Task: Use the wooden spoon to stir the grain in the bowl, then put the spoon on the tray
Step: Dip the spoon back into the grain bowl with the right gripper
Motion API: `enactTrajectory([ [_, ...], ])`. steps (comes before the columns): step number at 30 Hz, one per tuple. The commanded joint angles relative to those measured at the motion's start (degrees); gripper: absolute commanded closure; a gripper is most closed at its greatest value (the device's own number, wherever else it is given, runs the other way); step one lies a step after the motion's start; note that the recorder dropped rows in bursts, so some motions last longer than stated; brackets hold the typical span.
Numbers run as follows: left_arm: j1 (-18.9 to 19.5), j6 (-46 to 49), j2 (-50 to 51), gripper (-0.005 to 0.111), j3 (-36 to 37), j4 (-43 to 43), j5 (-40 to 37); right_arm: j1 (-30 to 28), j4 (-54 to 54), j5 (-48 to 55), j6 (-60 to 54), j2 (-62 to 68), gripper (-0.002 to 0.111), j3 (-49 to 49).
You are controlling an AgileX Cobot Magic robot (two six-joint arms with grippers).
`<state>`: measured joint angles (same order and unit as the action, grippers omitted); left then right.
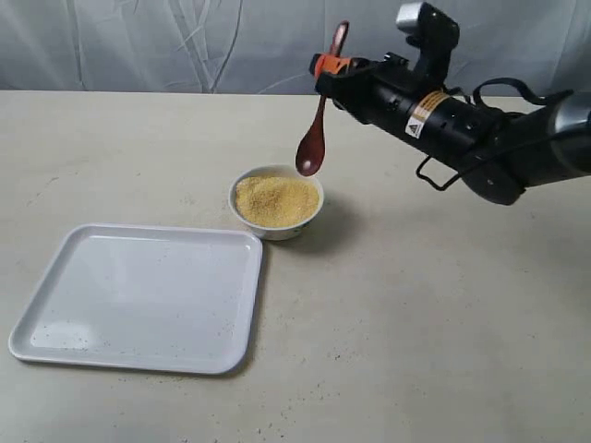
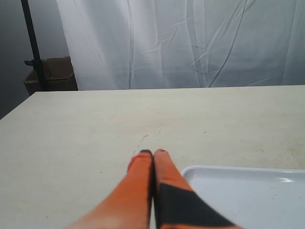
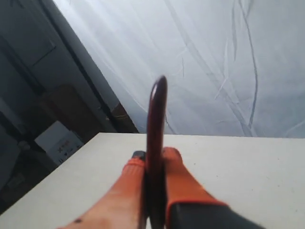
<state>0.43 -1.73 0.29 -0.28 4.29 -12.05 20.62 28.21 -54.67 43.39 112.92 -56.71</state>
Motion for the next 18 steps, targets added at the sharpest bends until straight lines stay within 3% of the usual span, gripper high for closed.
enactTrajectory([
  [1, 0.05, -0.17, -0.29, 0.106, 0.28, -0.2, 0.3, 1.13, 0.86, -1.14, -5.45, 4.17, 0.109, -3.74],
  [9, 0.05, -0.17, -0.29, 0.106, 0.28, -0.2, 0.3, 2.85, 0.78, -1.28, -13.27, 9.97, 0.109, -6.61],
  [18, 0.05, -0.17, -0.29, 0.106, 0.28, -0.2, 0.3, 6.43, 3.15, -2.54, -13.25, 12.73, 0.109, -6.61],
])
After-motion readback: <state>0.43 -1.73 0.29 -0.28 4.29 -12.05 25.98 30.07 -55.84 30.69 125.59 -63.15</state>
